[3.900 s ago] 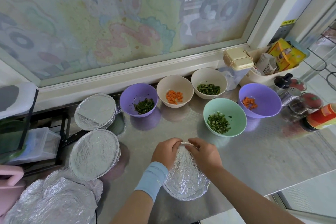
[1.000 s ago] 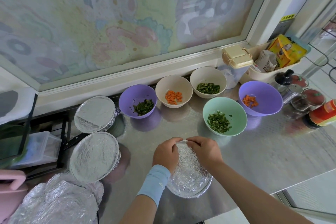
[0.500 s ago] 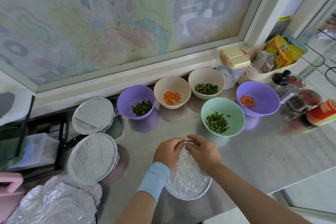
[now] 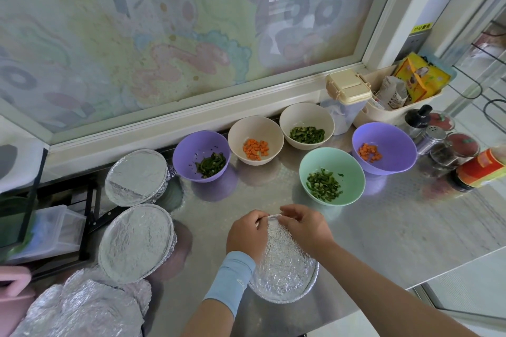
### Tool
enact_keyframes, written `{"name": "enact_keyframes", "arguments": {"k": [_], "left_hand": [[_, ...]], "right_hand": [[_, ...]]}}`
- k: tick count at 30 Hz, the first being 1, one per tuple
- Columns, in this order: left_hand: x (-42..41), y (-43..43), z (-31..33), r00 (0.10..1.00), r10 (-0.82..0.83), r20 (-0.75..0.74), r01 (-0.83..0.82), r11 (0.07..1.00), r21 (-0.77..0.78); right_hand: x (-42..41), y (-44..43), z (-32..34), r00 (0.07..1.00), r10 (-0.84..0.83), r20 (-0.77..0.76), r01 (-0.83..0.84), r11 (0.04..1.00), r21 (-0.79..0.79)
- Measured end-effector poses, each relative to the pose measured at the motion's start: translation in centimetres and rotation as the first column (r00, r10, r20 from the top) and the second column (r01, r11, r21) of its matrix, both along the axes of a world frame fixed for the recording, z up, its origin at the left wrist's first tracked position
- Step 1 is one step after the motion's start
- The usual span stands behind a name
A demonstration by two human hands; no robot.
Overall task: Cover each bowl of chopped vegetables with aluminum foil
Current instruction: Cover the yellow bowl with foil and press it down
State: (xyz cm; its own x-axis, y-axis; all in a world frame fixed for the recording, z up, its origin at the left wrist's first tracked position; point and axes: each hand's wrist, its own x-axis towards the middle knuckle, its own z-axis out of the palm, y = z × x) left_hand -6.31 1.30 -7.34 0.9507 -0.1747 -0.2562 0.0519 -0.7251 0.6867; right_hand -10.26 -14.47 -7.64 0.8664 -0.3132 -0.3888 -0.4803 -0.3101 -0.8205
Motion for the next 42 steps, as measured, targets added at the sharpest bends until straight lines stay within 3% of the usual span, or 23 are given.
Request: {"name": "enact_keyframes", "arguments": {"k": [7, 13, 23, 35, 37, 40, 42], "left_hand": [[0.6, -0.7, 0.2, 0.987, -0.143, 0.076, 0.151, 0.983, -0.102], [0.7, -1.2, -0.4, 1.000, -0.013, -0.002, 0.013, 0.991, -0.134], [1.5, -0.9, -0.6, 0.990, -0.106, 0.098, 0.116, 0.987, -0.109], [3.1, -1.6, -0.3, 0.977, 0.016, -0.212, -0.039, 0.994, -0.103], [3.0, -1.3, -0.2, 0.988, 0.038, -0.151, -0.059, 0.989, -0.134], [2.3, -0.5, -0.6, 0.992, -0.049, 0.118, 0.065, 0.988, -0.141], [1.8, 0.0, -1.0, 0.969, -0.130, 0.212, 0.153, 0.984, -0.096]], "right_hand": [[-0.7, -0.8, -0.1, 1.000, -0.001, -0.023, 0.000, 1.000, -0.023], [-0.8, -0.5, -0.1, 1.000, -0.002, -0.020, 0.002, 1.000, -0.028], [0.8, -0.2, 0.1, 1.000, 0.009, 0.001, -0.009, 0.998, -0.064], [2.6, 0.0, -0.4, 0.988, 0.022, -0.150, -0.027, 0.999, -0.033], [2.8, 0.0, -0.6, 0.984, 0.020, -0.176, -0.025, 0.999, -0.026], [2.7, 0.1, -0.9, 0.986, 0.003, -0.166, -0.007, 1.000, -0.025], [2.4, 0.2, -0.9, 0.992, 0.004, -0.124, -0.010, 0.999, -0.044]]}}
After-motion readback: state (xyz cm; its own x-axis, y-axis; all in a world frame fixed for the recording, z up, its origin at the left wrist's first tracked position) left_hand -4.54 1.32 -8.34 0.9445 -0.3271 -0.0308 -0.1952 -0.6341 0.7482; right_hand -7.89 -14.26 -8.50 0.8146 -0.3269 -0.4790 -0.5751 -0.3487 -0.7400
